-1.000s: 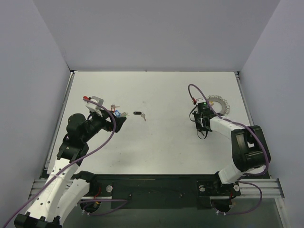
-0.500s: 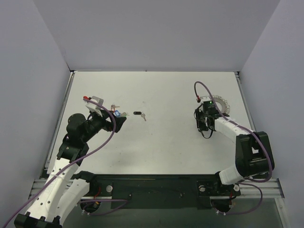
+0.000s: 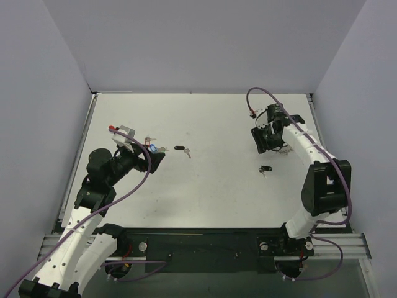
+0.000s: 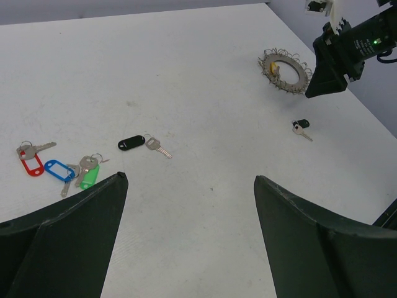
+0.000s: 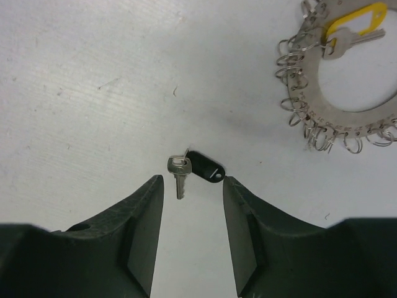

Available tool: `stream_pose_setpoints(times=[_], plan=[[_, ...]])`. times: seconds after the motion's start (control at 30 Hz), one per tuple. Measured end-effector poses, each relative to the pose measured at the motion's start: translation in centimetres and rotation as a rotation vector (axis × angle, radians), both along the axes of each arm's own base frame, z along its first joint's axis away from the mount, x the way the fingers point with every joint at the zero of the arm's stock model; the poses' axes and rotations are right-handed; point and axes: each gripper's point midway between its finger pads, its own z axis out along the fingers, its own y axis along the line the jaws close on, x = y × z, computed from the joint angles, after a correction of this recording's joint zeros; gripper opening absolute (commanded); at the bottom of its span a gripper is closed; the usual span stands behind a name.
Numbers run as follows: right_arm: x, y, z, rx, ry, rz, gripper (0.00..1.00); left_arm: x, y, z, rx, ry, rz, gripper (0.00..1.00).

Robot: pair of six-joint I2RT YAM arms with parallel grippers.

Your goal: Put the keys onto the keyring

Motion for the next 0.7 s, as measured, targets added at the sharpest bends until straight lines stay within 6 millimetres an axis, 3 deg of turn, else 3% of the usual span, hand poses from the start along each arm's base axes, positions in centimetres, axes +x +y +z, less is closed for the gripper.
stream_pose_setpoints(times=[0.37, 0.7], plan=[[-1.7, 0.0, -3.6, -0.114, 0.316, -0.009, 0.32, -0.1, 0.0, 0.2, 0.003, -0.009, -0.002, 0.93], [-1.9, -0.7, -6.0, -0.174, 0.426, -0.061, 0.27, -0.2, -0.2, 0.2, 0.002, -0.009, -0.014, 0.93]])
